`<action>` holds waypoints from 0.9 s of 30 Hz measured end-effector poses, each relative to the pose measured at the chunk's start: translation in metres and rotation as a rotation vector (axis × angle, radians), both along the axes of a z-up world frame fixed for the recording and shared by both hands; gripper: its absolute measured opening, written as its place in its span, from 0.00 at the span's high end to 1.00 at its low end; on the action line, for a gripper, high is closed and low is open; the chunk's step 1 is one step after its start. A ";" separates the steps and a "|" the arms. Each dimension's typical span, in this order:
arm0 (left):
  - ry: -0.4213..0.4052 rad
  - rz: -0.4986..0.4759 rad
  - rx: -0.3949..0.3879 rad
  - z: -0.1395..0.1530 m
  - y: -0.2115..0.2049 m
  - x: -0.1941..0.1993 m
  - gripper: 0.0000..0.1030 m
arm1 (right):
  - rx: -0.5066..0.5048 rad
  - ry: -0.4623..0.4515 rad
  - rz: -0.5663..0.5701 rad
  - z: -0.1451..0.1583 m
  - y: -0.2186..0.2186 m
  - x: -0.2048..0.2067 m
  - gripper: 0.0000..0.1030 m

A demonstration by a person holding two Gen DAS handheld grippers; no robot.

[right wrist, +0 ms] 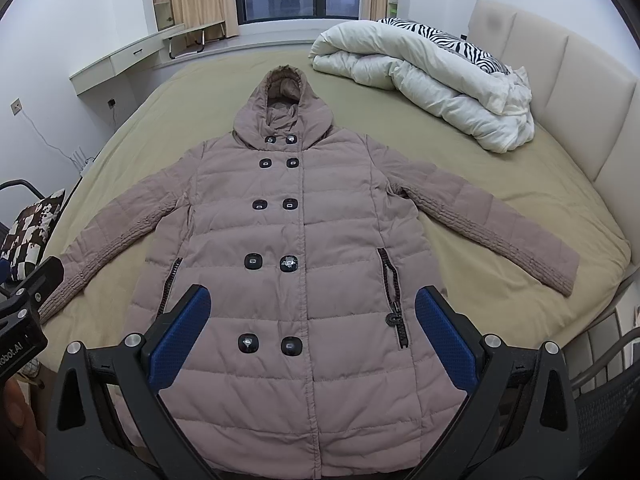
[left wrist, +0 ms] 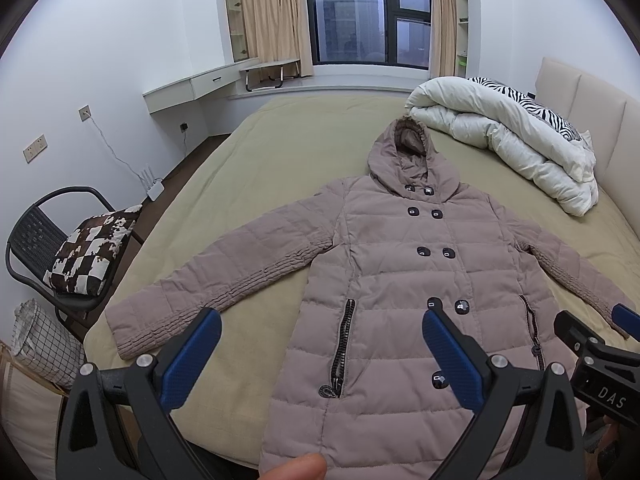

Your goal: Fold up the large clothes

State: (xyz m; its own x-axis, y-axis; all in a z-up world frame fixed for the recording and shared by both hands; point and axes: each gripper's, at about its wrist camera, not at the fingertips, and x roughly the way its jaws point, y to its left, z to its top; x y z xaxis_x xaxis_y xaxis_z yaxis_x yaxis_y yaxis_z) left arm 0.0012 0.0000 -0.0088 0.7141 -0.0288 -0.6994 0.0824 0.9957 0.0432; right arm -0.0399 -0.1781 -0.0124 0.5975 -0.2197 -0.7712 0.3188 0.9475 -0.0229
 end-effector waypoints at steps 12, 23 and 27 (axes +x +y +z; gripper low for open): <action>0.136 -0.104 -0.036 -0.046 -0.029 0.024 0.00 | 0.134 -0.036 -0.265 -0.047 -0.146 -0.005 0.00; 0.192 -0.185 -0.042 -0.083 -0.075 0.076 0.00 | 0.614 -0.180 -0.828 -0.180 -0.401 -0.076 0.17; 0.175 -0.175 -0.047 -0.085 -0.091 0.090 0.00 | 0.760 -0.296 -0.944 -0.219 -0.450 -0.101 0.30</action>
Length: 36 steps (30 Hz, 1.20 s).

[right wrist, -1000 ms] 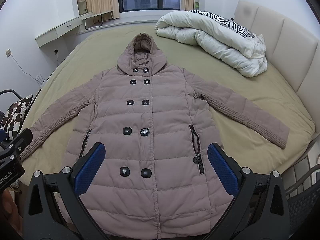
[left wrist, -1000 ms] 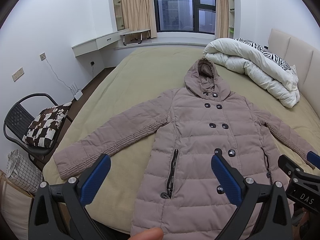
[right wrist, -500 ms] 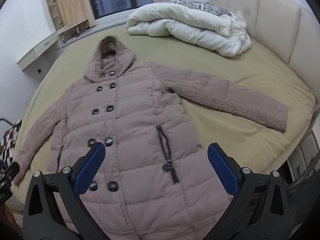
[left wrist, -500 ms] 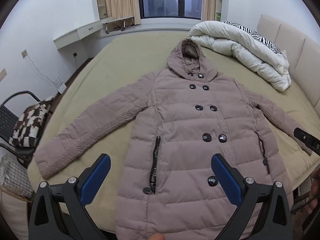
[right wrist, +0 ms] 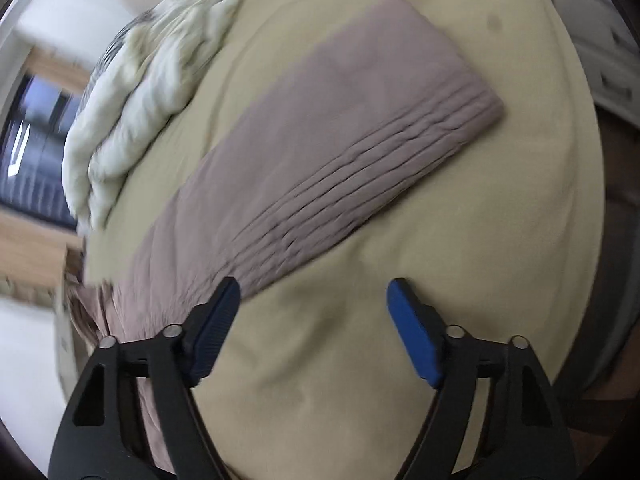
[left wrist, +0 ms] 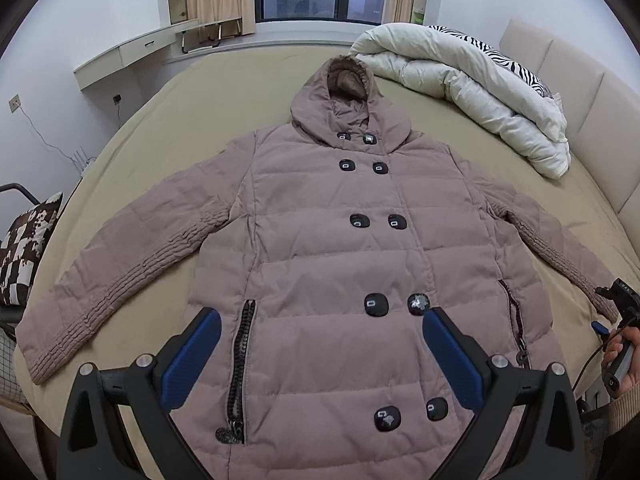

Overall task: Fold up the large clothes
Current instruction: 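Grasp the pleated cuff of a coat sleeve with the right tool, then fold the held sleeve across the coat front and open the right tool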

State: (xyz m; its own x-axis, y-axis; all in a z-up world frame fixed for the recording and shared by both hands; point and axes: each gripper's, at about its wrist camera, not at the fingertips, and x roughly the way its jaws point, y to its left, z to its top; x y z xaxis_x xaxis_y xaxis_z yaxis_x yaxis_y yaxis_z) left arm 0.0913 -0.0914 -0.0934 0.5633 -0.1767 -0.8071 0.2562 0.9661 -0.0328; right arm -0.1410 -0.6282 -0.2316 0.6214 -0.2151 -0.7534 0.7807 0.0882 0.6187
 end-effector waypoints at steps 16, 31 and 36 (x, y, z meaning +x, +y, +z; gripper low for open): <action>0.054 0.016 -0.046 -0.020 -0.003 0.040 0.10 | -0.254 0.010 0.071 0.055 -0.064 0.044 0.83; 0.059 0.119 -0.276 -0.017 0.076 0.063 0.10 | -0.691 0.005 0.982 0.131 0.255 0.307 0.86; 0.115 0.151 -0.357 -0.037 0.093 0.080 0.10 | -0.686 0.200 1.129 0.056 0.320 0.347 0.83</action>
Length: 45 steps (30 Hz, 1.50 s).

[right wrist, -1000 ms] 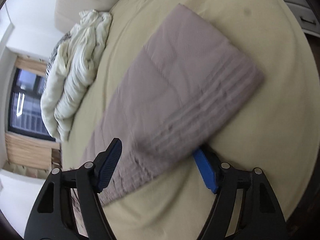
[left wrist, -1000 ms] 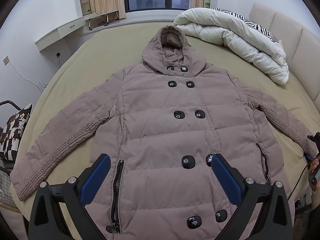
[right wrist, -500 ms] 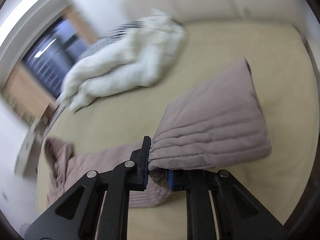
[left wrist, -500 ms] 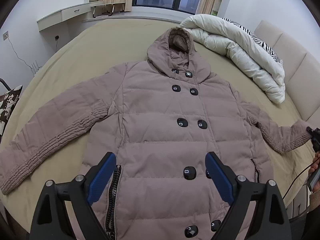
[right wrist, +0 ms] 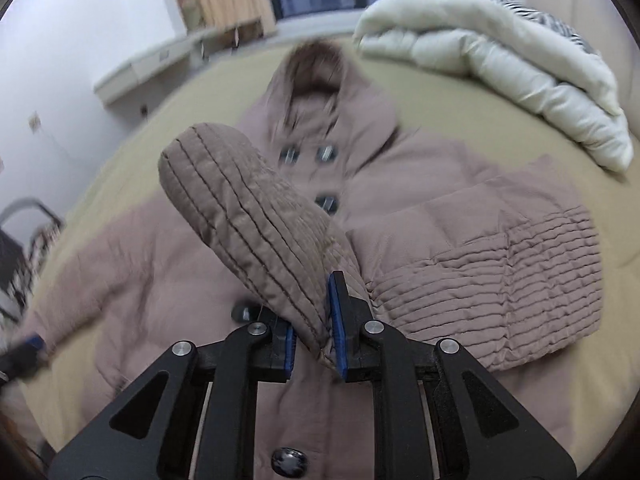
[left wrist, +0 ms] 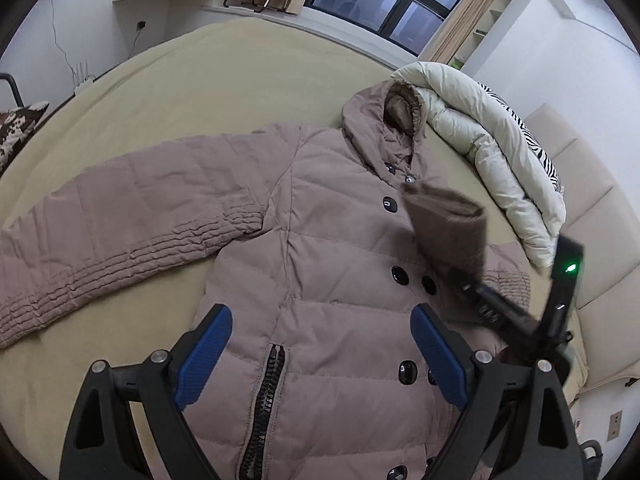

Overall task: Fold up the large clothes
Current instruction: 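Fold the held sleeve across the coat front and open the right tool, then grasp the other sleeve with the left tool and fold it across the front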

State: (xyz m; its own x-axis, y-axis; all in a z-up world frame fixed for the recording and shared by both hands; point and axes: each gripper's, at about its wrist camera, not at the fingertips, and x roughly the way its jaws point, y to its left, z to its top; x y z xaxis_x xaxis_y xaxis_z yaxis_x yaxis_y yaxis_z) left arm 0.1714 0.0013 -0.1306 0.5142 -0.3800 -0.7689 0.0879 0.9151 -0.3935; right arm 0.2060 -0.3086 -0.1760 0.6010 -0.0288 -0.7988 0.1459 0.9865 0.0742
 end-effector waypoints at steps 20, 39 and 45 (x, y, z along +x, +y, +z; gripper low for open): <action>0.166 -0.132 -0.166 -0.041 -0.075 0.076 0.09 | -0.036 -0.073 0.124 0.005 0.038 -0.115 0.01; 0.083 -0.032 -0.112 -0.012 -0.043 0.144 0.81 | 1.052 -0.223 -0.409 -0.021 -0.167 -0.172 0.04; 0.020 0.102 -0.094 0.002 0.012 0.171 0.81 | 1.226 -0.263 -0.440 -0.025 -0.178 -0.139 0.04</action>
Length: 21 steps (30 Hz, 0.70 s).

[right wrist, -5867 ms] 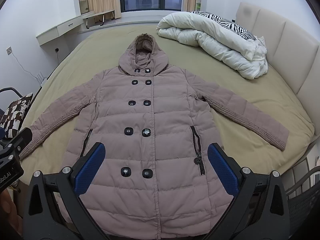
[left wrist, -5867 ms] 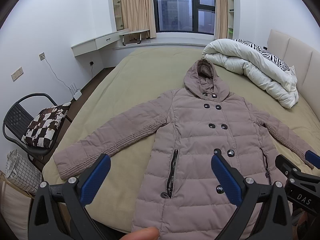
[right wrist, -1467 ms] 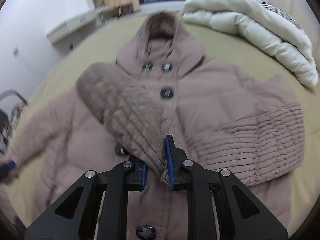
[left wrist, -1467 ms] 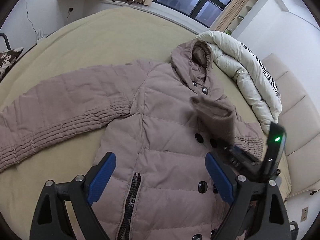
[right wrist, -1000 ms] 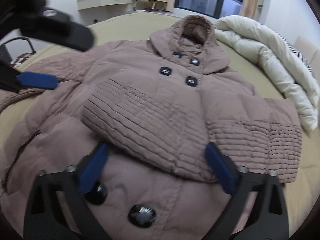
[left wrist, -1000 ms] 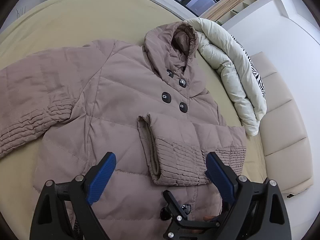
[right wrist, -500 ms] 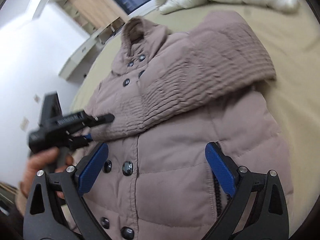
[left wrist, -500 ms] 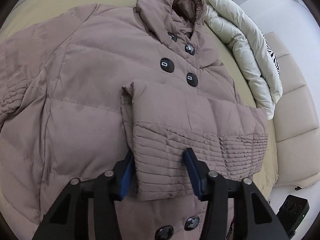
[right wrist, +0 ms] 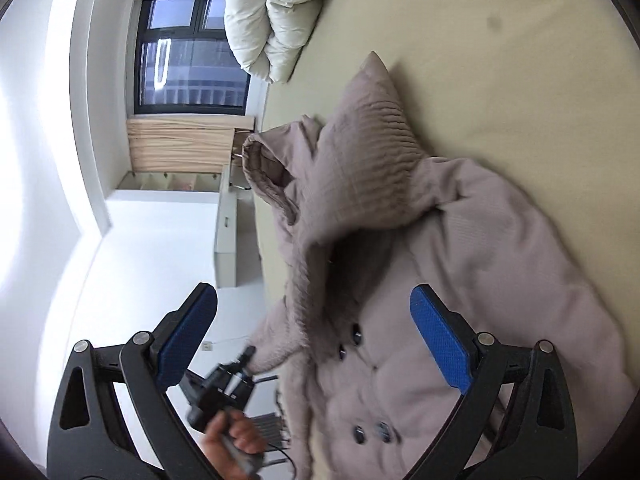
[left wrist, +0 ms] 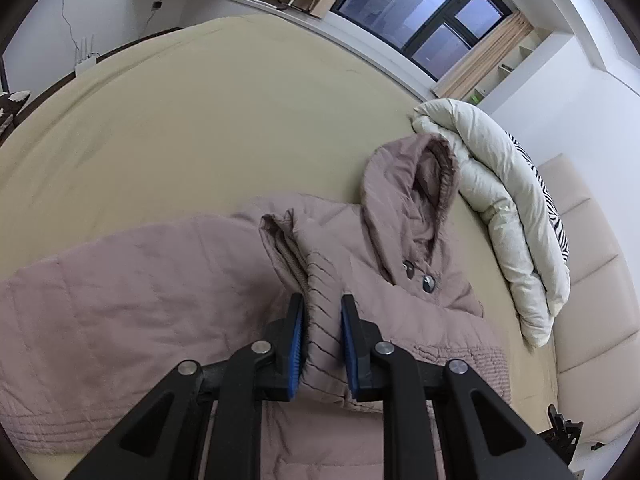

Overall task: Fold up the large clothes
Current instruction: 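Grasp the other sleeve with the left tool and fold it across the front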

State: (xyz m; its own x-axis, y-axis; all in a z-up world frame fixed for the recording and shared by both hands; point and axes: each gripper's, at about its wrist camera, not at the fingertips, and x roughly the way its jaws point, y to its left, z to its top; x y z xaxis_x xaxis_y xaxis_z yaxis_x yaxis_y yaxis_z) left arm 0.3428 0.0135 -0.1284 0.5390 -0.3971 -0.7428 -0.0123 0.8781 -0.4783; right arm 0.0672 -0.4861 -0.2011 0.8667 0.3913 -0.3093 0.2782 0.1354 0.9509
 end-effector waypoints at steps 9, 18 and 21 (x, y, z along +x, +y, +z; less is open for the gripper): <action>0.037 0.037 0.024 -0.023 0.014 0.015 0.81 | 0.039 0.118 0.051 -0.028 0.012 0.084 0.04; 0.081 0.002 0.061 -0.047 -0.005 0.016 0.81 | 0.102 0.056 -0.164 -0.042 -0.063 0.055 0.26; 0.102 0.015 0.067 -0.059 -0.004 0.018 0.81 | 0.031 0.121 -0.091 -0.036 -0.055 0.045 0.32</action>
State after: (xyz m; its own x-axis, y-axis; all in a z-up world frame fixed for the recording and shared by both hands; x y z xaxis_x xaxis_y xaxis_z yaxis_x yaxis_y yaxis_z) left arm 0.3607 0.0095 -0.1877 0.4650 -0.3376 -0.8184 -0.0708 0.9073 -0.4145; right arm 0.1118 -0.5406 -0.2367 0.8561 0.3236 -0.4029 0.4013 0.0749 0.9129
